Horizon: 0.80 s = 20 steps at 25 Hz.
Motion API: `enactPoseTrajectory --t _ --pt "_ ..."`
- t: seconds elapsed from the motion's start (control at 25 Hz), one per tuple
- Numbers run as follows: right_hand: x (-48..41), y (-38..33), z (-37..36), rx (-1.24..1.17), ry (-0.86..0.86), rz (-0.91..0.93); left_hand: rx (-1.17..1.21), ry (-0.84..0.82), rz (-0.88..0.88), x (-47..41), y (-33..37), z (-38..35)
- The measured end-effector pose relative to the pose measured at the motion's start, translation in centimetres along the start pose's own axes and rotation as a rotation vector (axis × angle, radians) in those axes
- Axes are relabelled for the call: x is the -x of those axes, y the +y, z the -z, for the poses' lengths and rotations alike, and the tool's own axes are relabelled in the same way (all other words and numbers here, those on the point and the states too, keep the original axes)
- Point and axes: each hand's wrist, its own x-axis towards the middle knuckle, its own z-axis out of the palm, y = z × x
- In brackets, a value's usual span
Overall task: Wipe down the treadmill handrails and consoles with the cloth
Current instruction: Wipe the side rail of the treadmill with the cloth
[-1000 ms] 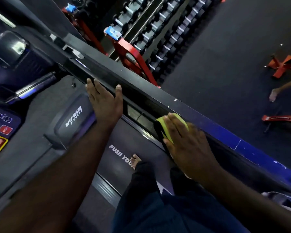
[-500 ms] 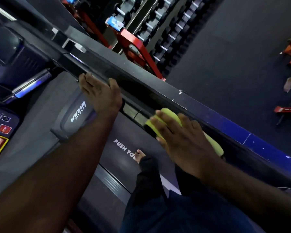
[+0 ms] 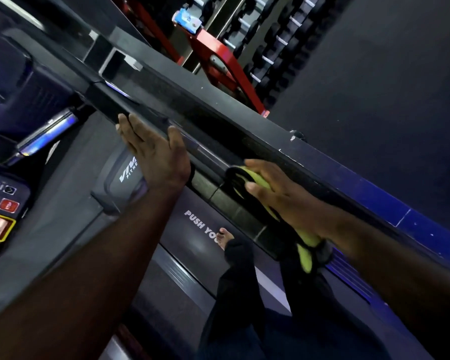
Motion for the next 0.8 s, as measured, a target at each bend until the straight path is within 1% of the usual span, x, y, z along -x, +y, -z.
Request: enactPoseTrajectory --t 0.12,0.2,0.28,0.32,0.36,0.44,0.52,0.56,0.6,0.72,0.8 --pt "-4.7 0.2 0.0 -0.002 -0.075 0.013 -0.001 0.003 -0.010 0.0 -0.3 -0.2" --pt "-3.5 0.9 0.4 0.009 -0.051 -0.070 -0.007 0.000 -0.006 -0.1 -0.2 0.0" --pt "0.2 1.2 0.8 -0.025 -0.033 -0.112 -0.002 0.009 -0.006 -0.1 -0.1 -0.1" --pt "1.1 1.2 0.9 -0.018 -0.017 -0.096 0.003 0.023 -0.009 0.0 -0.1 -0.1" --pt "0.6 1.0 0.8 0.020 -0.008 -0.044 0.006 0.035 -0.013 -0.1 -0.2 -0.2" --pt "-3.2 0.2 0.2 0.093 -0.017 0.078 0.008 0.055 -0.032 -0.2 -0.6 -0.5" --pt "-8.1 0.3 -0.7 0.071 -0.043 0.096 0.017 0.077 -0.046 -0.2 -1.0 -0.7" --pt "-9.1 0.7 -0.9 0.045 -0.051 0.064 0.018 0.088 -0.039 -0.2 -0.9 -0.7" --pt "-8.9 1.6 -0.7 0.059 -0.049 0.042 0.021 0.096 -0.029 -0.3 -0.9 -0.6" --pt "-3.3 2.9 0.5 0.139 -0.013 0.021 0.063 0.118 -0.038 -0.3 -0.8 -0.7" --pt "-2.4 1.6 0.3 0.126 0.013 0.085 0.090 0.142 -0.048 -0.3 -1.2 -0.9"
